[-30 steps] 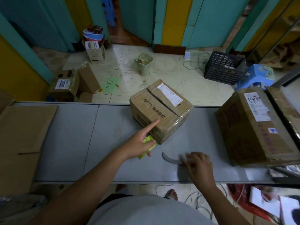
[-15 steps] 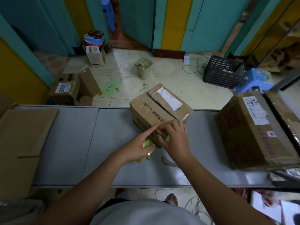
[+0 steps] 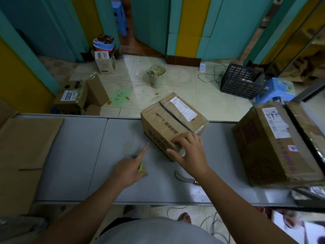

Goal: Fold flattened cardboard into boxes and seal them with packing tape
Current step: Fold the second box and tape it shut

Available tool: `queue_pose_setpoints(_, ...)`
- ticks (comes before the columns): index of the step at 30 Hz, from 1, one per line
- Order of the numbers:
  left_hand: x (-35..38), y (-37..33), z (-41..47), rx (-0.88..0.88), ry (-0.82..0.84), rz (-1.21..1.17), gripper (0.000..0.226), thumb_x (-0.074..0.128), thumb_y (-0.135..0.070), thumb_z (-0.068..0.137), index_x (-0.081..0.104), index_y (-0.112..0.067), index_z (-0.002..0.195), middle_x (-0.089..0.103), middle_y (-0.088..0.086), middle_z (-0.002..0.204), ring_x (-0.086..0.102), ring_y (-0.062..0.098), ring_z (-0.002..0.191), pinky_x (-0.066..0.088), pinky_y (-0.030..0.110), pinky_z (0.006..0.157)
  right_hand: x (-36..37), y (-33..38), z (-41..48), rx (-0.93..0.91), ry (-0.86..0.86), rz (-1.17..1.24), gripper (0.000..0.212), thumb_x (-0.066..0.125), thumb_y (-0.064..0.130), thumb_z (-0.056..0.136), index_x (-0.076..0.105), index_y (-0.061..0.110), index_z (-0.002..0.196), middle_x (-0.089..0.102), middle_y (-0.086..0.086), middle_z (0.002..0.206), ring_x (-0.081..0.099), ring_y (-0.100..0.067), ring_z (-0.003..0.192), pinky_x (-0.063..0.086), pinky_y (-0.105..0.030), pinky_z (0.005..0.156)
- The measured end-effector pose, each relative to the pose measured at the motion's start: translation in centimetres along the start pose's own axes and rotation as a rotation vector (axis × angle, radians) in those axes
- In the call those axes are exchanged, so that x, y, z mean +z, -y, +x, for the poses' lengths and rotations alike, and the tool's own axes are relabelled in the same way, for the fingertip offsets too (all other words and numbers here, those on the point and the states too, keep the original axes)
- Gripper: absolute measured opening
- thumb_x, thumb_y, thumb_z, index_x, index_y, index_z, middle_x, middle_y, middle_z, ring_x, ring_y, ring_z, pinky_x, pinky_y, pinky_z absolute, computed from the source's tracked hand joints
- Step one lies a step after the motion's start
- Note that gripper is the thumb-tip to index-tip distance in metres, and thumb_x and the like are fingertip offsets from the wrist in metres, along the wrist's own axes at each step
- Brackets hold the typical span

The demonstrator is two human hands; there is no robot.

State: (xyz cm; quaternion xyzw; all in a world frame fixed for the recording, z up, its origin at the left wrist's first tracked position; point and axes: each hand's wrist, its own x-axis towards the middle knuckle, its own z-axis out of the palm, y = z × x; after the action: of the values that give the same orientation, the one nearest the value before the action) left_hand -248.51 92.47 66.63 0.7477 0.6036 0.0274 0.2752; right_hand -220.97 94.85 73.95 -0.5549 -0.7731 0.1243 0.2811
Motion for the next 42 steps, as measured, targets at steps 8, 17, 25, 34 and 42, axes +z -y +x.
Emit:
queue_pose_setpoints(8, -0.6, -0.8, 0.7, -0.027, -0.273, -0.086, 0.057, 0.065, -0.055, 0.098, 0.043, -0.046, 0.15, 0.064, -0.018, 0.074, 0.06, -0.001, 0.065, 0.047, 0.025, 0.061, -3.6, -2.0, 2.0, -0.091, 0.095, 0.088, 0.021, 0.058, 0.033, 0.106, 0.075, 0.026, 0.116, 0.067, 0.016, 0.118, 0.055, -0.009, 0.12, 0.037, -0.039, 0.109)
queue_pose_setpoints(17, -2.3, -9.3, 3.8, -0.031, -0.244, -0.903, 0.075, 0.064, -0.05, 0.1, 0.031, -0.024, 0.162, 0.045, -0.015, 0.154, 0.054, -0.019, 0.122, 0.049, 0.01, 0.096, -5.0, -7.5, 4.9, 0.435, 0.059, 0.246, 0.039, 0.061, 0.037, 0.103, 0.059, 0.028, 0.141, 0.052, 0.001, 0.137, 0.053, -0.01, 0.121, 0.039, -0.03, 0.105)
queue_pose_setpoints(25, -6.0, -6.7, 3.8, 0.024, -0.258, -0.97, 0.048, 0.068, -0.037, 0.103, 0.051, -0.046, 0.148, 0.058, -0.019, 0.147, 0.055, 0.001, 0.136, 0.049, 0.035, 0.114, -3.4, -4.2, 0.8, 0.355, 0.078, 0.311, 0.027, 0.067, 0.036, 0.1, 0.067, 0.033, 0.127, 0.049, 0.004, 0.128, 0.06, -0.005, 0.106, 0.049, -0.018, 0.095)
queue_pose_setpoints(34, -6.3, -5.5, 4.0, 0.148, -0.307, -0.634, 0.031, 0.075, -0.041, 0.096, 0.074, -0.041, 0.126, 0.031, -0.018, 0.163, 0.035, 0.01, 0.152, 0.038, 0.039, 0.123, -2.5, -2.4, 0.3, 0.364, -0.012, 0.212, 0.024, 0.076, 0.054, 0.088, 0.071, 0.04, 0.108, 0.043, 0.014, 0.123, 0.054, 0.007, 0.102, 0.045, -0.01, 0.08)
queue_pose_setpoints(42, -6.8, -6.4, 5.6, 0.449, -0.41, -0.139, 0.038, 0.072, -0.047, 0.093, 0.077, -0.026, 0.125, 0.067, -0.008, 0.137, 0.054, 0.018, 0.136, 0.047, 0.054, 0.112, -2.9, -3.6, 2.1, -0.057, 0.053, -0.003, 0.033, 0.073, 0.046, 0.088, 0.083, 0.02, 0.106, 0.07, 0.002, 0.114, 0.058, -0.025, 0.111, 0.052, -0.05, 0.091)
